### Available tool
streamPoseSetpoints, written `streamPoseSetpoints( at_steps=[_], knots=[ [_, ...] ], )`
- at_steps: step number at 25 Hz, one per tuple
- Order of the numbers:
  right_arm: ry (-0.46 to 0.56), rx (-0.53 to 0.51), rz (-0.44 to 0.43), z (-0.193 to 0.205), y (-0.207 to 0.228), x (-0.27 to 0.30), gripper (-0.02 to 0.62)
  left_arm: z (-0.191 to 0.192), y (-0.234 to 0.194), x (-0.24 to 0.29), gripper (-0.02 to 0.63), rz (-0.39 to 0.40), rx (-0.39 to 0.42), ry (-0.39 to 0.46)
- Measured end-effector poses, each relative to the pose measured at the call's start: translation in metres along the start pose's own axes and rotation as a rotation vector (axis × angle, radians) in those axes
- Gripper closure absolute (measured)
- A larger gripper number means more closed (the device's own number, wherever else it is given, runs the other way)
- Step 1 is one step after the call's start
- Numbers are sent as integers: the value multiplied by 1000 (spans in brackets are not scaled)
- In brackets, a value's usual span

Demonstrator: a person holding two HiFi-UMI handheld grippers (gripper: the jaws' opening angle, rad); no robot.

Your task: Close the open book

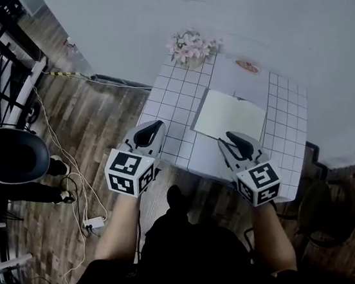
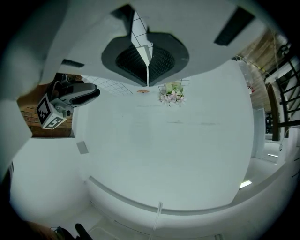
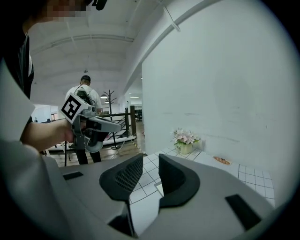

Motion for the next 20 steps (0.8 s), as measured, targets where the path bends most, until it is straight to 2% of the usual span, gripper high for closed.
streamPoseSetpoints(
  at_steps=[6, 10, 15, 20],
  knots=[
    [-86, -22, 47, 0, -11, 45, 474, 7, -37, 31, 589, 101, 8, -35],
    [-184, -93, 77, 13, -12, 59, 460, 11, -42, 49, 589, 151, 7, -57],
    [-275, -153, 56, 40, -2, 74, 446, 31, -43, 76, 589, 167, -20, -109],
    [-320, -129, 26, 80, 19, 90, 442, 55, -32, 98, 589, 178, -21, -190]
  ],
)
Point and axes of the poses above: the fingertips, and each gripper's own axes: x forward along the fingers, y to its right, z out of its underside, the point moved 6 cm from there along -x, backward along the fingers, and after that the axes turned 1 degree about x, right-handed, at the moved point
